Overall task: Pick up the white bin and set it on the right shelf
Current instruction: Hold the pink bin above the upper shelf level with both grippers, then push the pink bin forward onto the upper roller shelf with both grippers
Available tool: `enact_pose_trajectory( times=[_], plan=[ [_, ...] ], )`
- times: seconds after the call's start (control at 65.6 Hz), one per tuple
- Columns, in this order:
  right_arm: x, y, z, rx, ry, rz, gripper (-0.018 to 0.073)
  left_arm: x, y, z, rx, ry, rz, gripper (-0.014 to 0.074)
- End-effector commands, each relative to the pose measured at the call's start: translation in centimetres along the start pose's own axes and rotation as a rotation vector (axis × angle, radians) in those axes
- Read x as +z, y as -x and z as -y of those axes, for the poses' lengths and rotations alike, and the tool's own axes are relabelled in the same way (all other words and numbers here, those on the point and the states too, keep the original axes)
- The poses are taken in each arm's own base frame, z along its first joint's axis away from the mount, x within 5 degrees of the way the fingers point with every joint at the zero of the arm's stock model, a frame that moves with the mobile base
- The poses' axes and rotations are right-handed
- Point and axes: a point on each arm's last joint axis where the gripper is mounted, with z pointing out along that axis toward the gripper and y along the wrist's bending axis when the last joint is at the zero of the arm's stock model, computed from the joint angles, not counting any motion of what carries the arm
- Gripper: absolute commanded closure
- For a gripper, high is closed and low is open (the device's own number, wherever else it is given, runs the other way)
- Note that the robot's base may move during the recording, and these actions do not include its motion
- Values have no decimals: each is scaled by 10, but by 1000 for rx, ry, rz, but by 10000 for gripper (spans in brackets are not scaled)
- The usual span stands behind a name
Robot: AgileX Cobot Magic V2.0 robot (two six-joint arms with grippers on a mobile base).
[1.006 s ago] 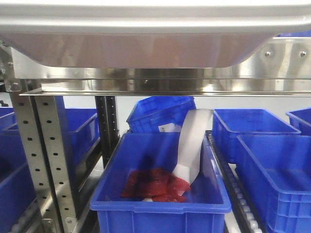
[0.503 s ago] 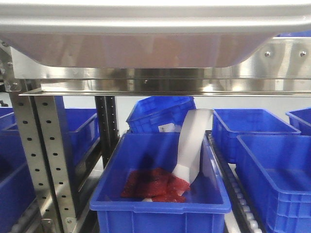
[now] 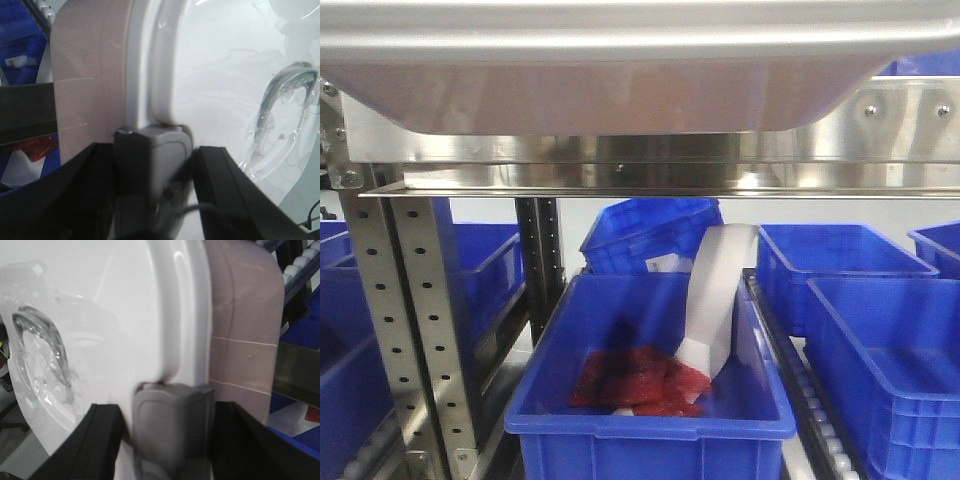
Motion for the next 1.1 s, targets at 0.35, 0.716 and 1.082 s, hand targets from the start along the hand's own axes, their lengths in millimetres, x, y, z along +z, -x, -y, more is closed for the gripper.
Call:
enact_pose_trajectory(
  times=[0.35,0.716,1.082],
  plan=[
    [-10,11,-40,43,327,57,230,-6,14,26,-27,-190,97,408],
    [-9,21,-38,95,323,156,230,-7,25,25,-72,-188,201,406],
    [4,44,-20,180,361,200,176,14,65,-4,-111,-218,201,405]
  ],
)
